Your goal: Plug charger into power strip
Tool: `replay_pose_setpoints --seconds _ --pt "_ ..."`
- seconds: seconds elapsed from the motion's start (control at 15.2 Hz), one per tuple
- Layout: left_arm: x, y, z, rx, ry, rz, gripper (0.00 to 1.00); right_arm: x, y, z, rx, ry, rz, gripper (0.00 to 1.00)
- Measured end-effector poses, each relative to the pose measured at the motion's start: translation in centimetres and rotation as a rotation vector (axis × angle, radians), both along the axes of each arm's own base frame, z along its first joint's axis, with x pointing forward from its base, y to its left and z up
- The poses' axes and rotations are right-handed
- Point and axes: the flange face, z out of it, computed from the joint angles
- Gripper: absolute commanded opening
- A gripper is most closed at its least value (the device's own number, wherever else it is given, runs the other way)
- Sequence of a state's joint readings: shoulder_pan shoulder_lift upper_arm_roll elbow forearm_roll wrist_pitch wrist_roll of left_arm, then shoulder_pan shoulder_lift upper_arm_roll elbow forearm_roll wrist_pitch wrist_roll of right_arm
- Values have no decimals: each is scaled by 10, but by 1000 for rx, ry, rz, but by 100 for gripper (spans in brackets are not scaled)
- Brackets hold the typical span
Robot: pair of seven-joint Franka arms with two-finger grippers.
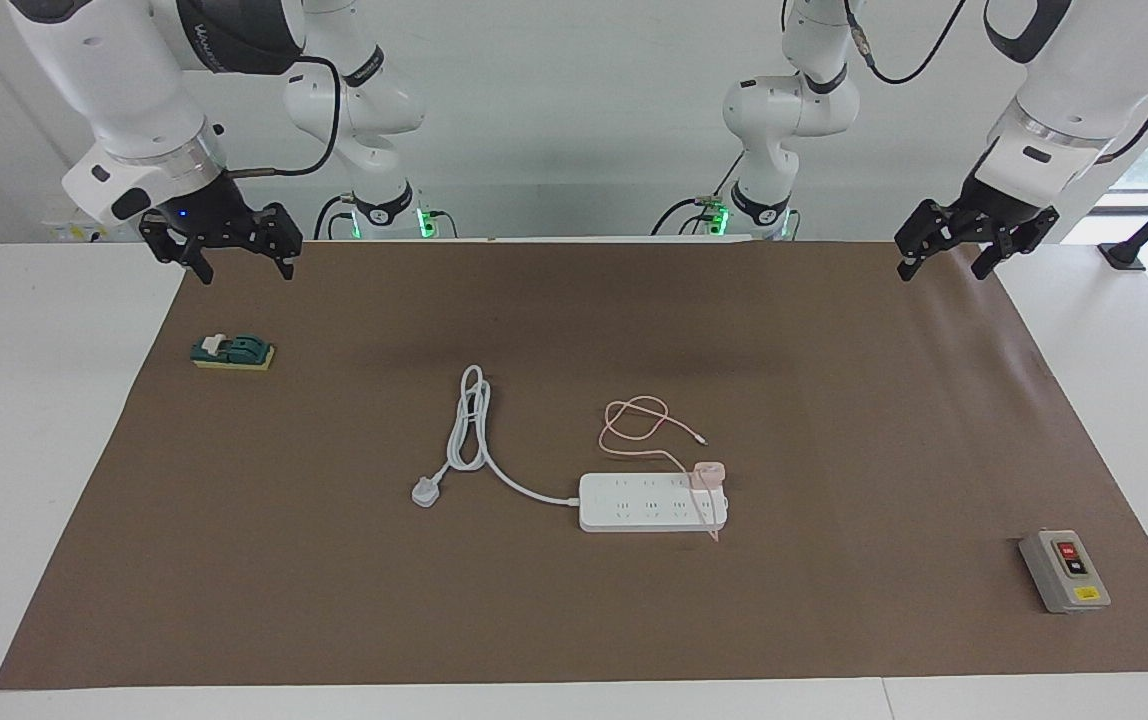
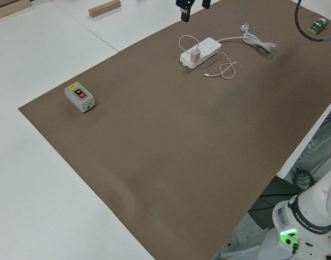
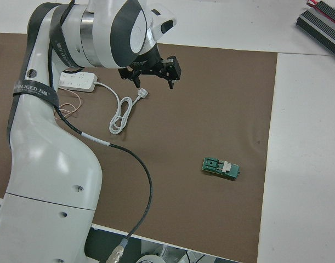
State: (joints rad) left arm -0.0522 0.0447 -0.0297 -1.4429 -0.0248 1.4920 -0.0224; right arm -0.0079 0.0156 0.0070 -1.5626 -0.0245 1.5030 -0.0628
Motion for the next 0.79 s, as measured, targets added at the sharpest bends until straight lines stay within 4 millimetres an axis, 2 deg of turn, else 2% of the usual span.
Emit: replay_pose_setpoints --seconds 0.2,0.4,0.79 --pt "-8 -6 3 -1 -4 -18 100 0 0 0 0 0 0 100" --pt "-7 -6 -7 0 15 -19 100 0 0 0 0 0 0 100" --pt "-9 -3 -4 0 7 -15 100 0 0 0 0 0 0 100"
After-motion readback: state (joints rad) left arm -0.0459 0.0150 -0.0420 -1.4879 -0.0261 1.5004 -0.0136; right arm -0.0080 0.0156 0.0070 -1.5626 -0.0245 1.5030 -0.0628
